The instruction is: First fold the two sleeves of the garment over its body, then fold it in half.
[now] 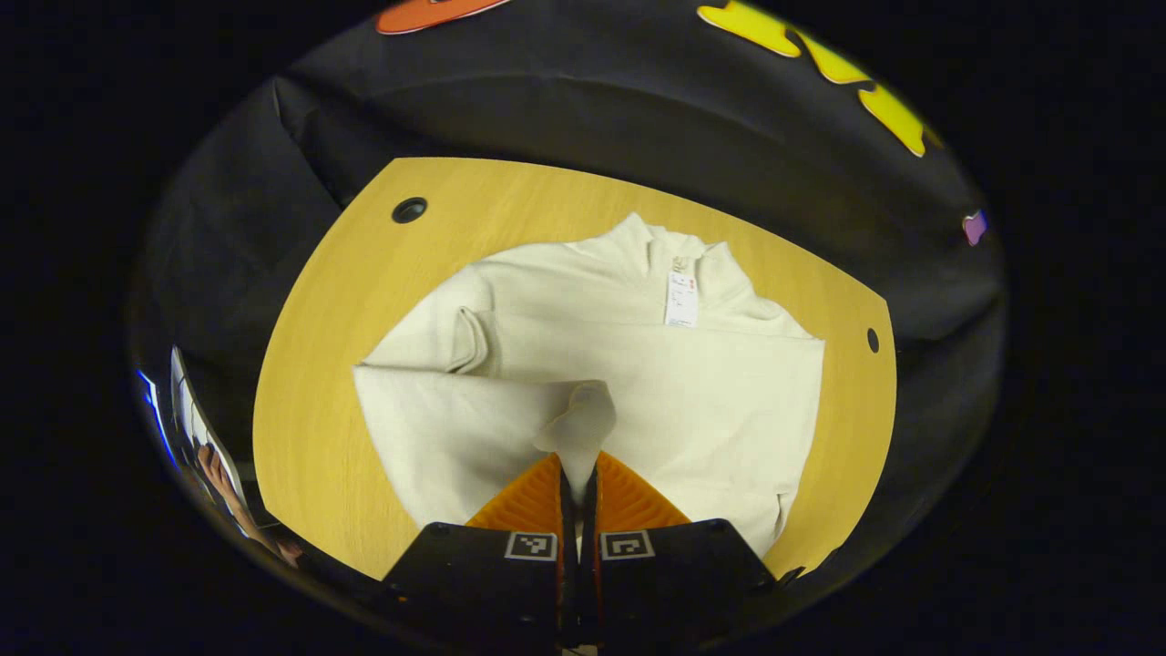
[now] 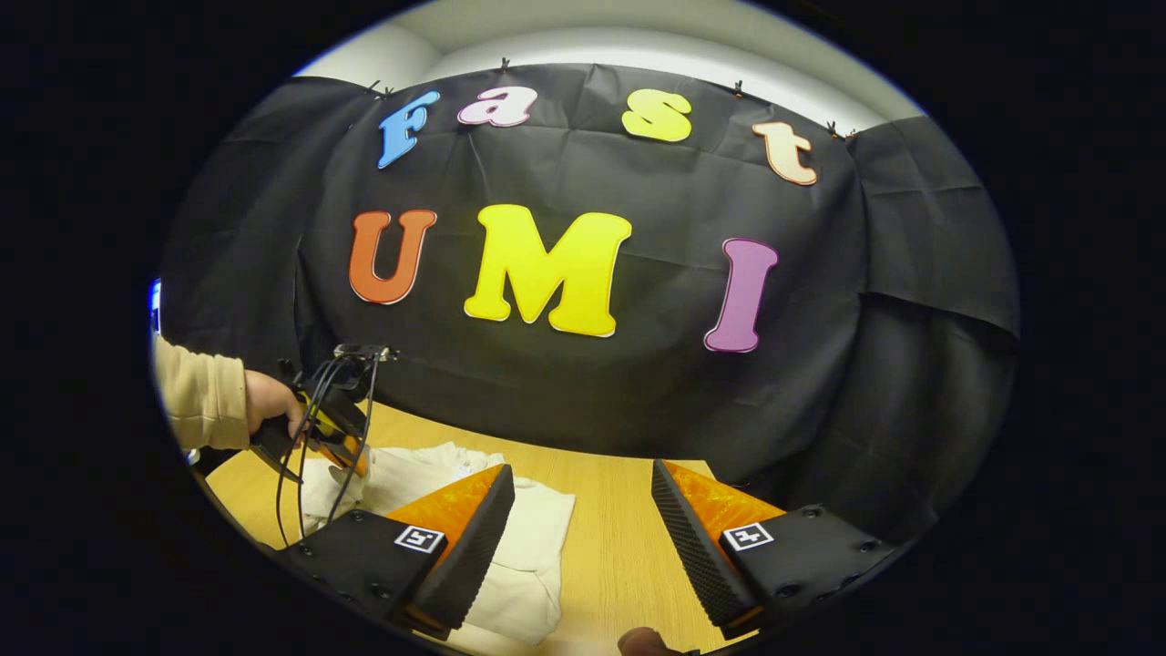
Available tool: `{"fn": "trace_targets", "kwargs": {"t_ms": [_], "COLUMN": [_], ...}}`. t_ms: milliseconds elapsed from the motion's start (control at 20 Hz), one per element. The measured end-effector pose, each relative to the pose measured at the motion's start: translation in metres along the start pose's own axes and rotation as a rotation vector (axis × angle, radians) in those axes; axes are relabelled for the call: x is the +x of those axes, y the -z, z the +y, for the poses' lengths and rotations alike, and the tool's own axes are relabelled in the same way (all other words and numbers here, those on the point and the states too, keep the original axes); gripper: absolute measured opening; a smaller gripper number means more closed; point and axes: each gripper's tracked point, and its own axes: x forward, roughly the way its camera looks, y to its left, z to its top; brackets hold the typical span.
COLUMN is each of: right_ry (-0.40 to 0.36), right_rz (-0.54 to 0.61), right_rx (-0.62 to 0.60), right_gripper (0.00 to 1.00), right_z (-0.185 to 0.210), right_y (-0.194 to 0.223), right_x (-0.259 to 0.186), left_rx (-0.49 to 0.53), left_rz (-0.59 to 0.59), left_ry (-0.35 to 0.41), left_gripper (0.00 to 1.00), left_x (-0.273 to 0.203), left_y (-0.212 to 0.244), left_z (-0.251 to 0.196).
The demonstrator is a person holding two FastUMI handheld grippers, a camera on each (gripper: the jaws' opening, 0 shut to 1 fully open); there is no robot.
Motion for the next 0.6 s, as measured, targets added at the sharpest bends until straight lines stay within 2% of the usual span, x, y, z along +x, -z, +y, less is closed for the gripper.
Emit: {"fn": "trace_targets", "kwargs": {"t_ms": [350,600], "right_ry": [0.018,0.043], "right_rz": [-0.012,-0.024], "right_rx": [-0.020,-0.002], "right_gripper": [0.94,0.94], "right_z": [-0.016,-0.026], "right_y": [0.003,0.001], "right_x": [-0.005,-0.005], "left_rx": [0.163,0.254], "left_rz": [-0.022,-0.041], "left_ry": [0.030,0.102], "left_gripper": [0.04,0.04], "left_x": [-0.011,-0.025], "left_y": [-0.005,0.008], "left_z": [-0.123,-0.217]}}
